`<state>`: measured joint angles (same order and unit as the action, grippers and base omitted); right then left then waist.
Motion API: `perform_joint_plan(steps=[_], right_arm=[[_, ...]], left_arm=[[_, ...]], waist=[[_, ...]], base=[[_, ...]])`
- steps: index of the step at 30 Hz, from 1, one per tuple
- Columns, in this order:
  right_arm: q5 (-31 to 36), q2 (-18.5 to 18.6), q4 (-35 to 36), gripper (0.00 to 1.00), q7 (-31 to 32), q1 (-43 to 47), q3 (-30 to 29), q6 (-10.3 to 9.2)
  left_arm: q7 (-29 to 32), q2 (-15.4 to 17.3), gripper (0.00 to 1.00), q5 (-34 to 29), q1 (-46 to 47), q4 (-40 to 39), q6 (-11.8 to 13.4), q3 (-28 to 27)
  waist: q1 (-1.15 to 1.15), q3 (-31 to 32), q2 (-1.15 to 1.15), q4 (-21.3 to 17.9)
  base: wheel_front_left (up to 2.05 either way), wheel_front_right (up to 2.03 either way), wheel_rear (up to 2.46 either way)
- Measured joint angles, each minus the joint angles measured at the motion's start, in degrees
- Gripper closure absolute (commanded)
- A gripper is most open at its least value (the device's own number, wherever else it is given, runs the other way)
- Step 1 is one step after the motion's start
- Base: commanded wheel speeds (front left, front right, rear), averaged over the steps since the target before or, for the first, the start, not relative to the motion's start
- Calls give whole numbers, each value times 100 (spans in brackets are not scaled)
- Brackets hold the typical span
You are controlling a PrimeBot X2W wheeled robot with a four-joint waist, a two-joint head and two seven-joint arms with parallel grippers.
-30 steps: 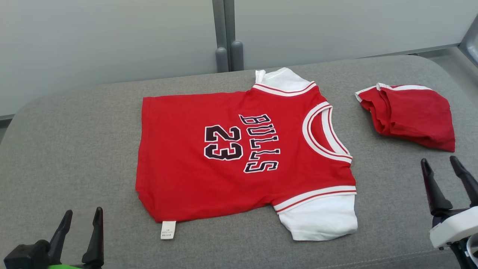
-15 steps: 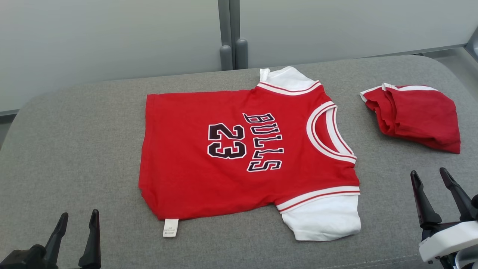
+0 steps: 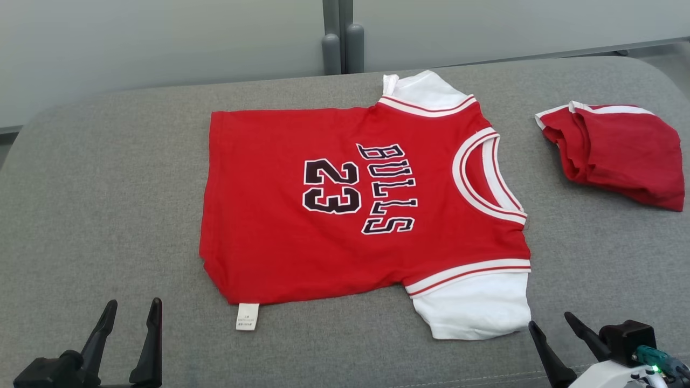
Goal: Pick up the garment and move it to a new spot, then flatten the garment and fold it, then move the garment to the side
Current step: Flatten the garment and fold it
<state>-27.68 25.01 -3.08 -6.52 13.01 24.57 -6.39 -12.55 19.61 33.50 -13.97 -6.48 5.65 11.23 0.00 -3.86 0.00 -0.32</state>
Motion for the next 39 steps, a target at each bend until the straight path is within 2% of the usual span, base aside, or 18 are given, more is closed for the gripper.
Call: perform_joint_plan(steps=[9, 21, 23, 24, 27, 28, 29, 31, 32, 34, 35, 38, 39], right_arm=[[-1, -289, -570, 0, 333, -704, 242, 233], [-60, -452, -1113, 0, 584, -972, 381, 442], [-59, -455, -1163, 7, 620, -1037, 433, 500], [-60, -459, -1192, 14, 652, -1065, 439, 535], [-63, -458, -1262, 17, 829, -1154, 516, 591], [-64, -456, -1263, 21, 881, -1175, 531, 609], [-74, -454, -1271, 27, 929, -1201, 538, 644], [-85, -449, -1304, 48, 985, -1273, 544, 667], [-105, -450, -1335, 49, 1006, -1301, 539, 682], [-114, -441, -1382, 38, 1085, -1342, 534, 683], [-114, -436, -1392, 39, 1139, -1364, 541, 689], [-118, -421, -1396, 58, 1279, -1421, 567, 740], [-140, -401, -1403, 73, 1333, -1444, 571, 761]], left_arm=[[53, 7, 0, -53, 174, -63, 1, 2], [194, 10, 0, -119, 321, -79, 19, 27], [200, 11, 0, -119, 321, -82, 19, 25], [223, 11, 0, -119, 329, -81, 19, 40], [250, 11, 0, -119, 338, -83, 20, 55], [252, 12, 0, -119, 338, -96, 27, 48], [268, 12, 0, -119, 337, -116, 42, 43], [294, 18, 0, -122, 343, -124, 43, 47], [297, 18, 0, -132, 348, -122, 43, 55], [328, 18, 0, -142, 369, -121, 43, 62], [344, 18, 0, -142, 385, -124, 43, 58], [399, 19, 0, -142, 405, -135, 43, 64], [408, 19, 0, -141, 409, -132, 43, 82]], waist=[[0, -350, 0, 107], [0, -495, 0, 152], [0, -505, 0, 131], [0, -512, 0, 119], [0, -525, 0, 94], [0, -533, 0, 86], [0, -547, 0, 76], [0, -576, 0, 52], [0, -586, 0, 40], [0, -597, 0, 26], [0, -603, 0, 21], [0, -637, 0, -1], [0, -647, 0, -12]], base=[[0, 0, 0], [0, 0, 0], [0, 0, 0], [0, 0, 0], [0, 0, 0], [0, 0, 0], [0, 0, 0], [0, 0, 0], [0, 0, 0], [0, 0, 0], [0, 0, 0], [0, 0, 0], [0, 0, 0]])
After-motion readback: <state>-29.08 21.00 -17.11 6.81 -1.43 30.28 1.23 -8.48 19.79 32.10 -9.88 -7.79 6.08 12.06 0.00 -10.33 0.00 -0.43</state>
